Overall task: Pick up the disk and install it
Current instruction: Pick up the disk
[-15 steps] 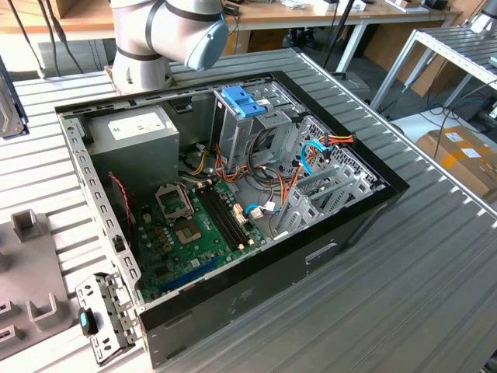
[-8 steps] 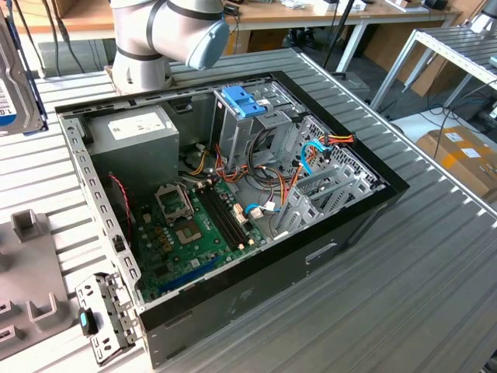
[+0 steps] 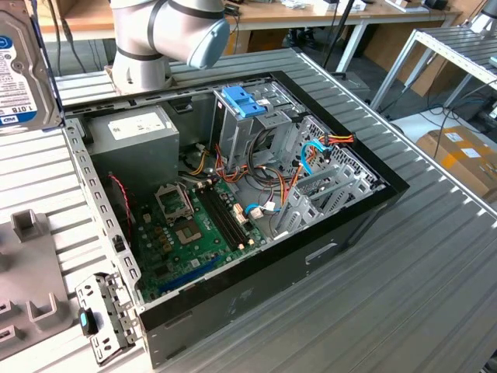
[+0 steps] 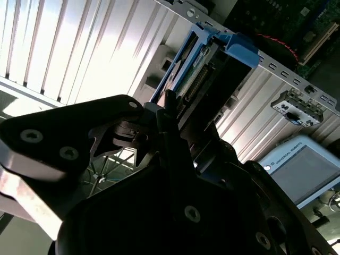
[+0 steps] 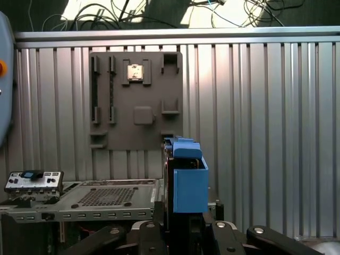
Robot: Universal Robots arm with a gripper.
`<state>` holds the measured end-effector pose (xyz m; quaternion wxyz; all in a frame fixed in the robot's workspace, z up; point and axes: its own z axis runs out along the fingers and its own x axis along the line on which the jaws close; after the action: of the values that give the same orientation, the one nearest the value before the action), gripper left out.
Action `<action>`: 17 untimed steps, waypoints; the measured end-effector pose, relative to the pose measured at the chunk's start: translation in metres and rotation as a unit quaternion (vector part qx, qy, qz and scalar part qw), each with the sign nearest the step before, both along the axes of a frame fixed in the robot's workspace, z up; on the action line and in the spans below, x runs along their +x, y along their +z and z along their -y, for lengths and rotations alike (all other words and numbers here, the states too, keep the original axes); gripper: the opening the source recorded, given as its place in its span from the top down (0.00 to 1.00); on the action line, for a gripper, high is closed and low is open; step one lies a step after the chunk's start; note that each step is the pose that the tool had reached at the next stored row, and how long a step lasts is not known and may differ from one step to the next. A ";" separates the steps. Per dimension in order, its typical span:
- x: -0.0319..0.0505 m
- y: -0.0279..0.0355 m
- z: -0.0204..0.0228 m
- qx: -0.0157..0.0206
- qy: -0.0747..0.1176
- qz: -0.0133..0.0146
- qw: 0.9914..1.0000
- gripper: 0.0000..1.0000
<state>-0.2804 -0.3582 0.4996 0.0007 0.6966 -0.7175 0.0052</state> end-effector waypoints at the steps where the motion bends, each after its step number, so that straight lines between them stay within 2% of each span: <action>1: 0.0025 0.0000 0.0000 0.000 0.000 0.000 1.000 0.65; 9: 0.0272 0.0000 0.0000 0.000 0.000 0.000 1.000 0.65; 17: 0.0612 0.0001 0.0000 0.000 0.000 0.000 1.000 0.65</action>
<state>-0.2192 -0.3582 0.4997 0.0007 0.6966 -0.7175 0.0052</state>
